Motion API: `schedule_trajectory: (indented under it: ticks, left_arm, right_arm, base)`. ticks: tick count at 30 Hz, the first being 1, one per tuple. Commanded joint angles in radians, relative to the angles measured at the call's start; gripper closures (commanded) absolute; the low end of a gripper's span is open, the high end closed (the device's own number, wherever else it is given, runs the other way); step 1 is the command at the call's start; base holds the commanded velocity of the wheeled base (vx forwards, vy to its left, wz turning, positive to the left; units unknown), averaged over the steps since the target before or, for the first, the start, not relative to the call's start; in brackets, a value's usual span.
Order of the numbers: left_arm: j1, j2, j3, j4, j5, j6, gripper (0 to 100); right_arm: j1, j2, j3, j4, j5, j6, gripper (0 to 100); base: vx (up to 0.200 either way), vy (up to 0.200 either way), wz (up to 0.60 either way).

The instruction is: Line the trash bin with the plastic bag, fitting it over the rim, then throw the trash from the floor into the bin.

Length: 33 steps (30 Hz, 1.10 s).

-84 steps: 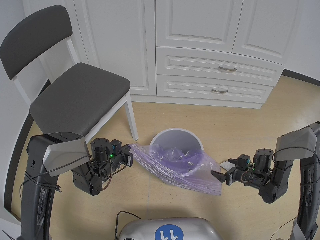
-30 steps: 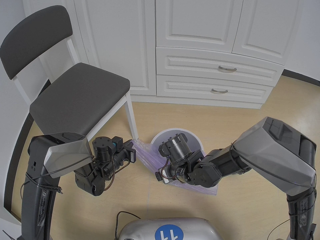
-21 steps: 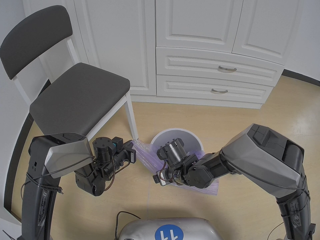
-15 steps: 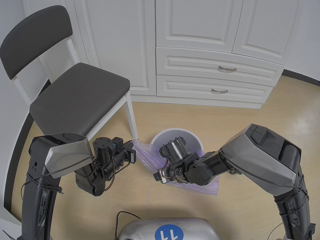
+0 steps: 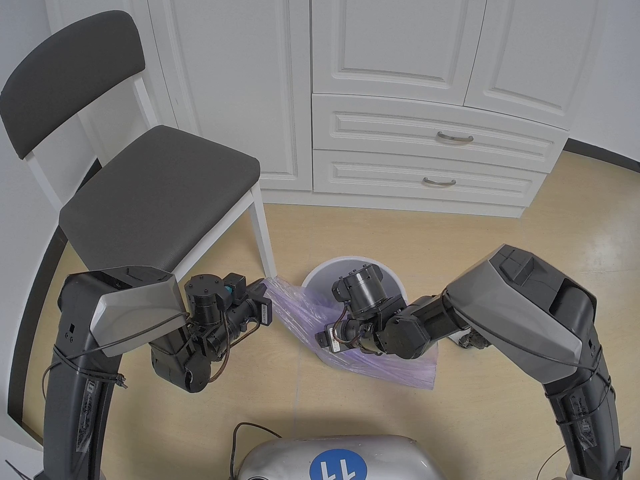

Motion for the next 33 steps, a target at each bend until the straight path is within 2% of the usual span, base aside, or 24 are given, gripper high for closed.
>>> schedule_trajectory:
  ticks: [1, 4, 5, 23, 28, 29, 33]
  left_arm:
    - [0.000, 0.006, 0.002, -0.003, 0.000, 0.001, 100]
    - [-0.001, 0.005, 0.005, 0.001, 0.000, 0.004, 100]
    - [-0.001, 0.005, 0.005, 0.001, 0.000, 0.004, 0]
    - [0.002, 0.003, 0.004, -0.019, -0.003, 0.002, 0]
    - [0.002, 0.002, 0.002, -0.019, -0.003, 0.002, 0]
    - [0.002, 0.002, 0.002, -0.019, -0.003, 0.002, 0]
    - [0.002, 0.006, 0.002, -0.016, -0.001, 0.002, 0]
  right_arm:
    - [0.011, 0.006, 0.000, 0.000, 0.006, 0.000, 0]
    - [0.019, 0.003, 0.000, 0.000, 0.006, 0.000, 0]
    - [0.019, 0.003, 0.000, 0.000, 0.006, 0.000, 0]
    - [0.043, 0.018, -0.001, -0.005, 0.006, 0.004, 0]
    - [0.043, 0.037, 0.009, -0.072, 0.006, 0.009, 0]
    - [0.043, 0.043, 0.009, -0.089, 0.006, 0.006, 100]
    - [0.043, 0.035, 0.012, -0.094, 0.006, 0.006, 100]
  base:
    - [0.000, 0.000, 0.00]
    - [0.000, 0.000, 0.00]
    - [0.000, 0.000, 0.00]
    - [0.000, 0.000, 0.00]
    - [0.000, 0.000, 0.00]
    - [0.000, 0.000, 0.00]
    - [0.000, 0.000, 0.00]
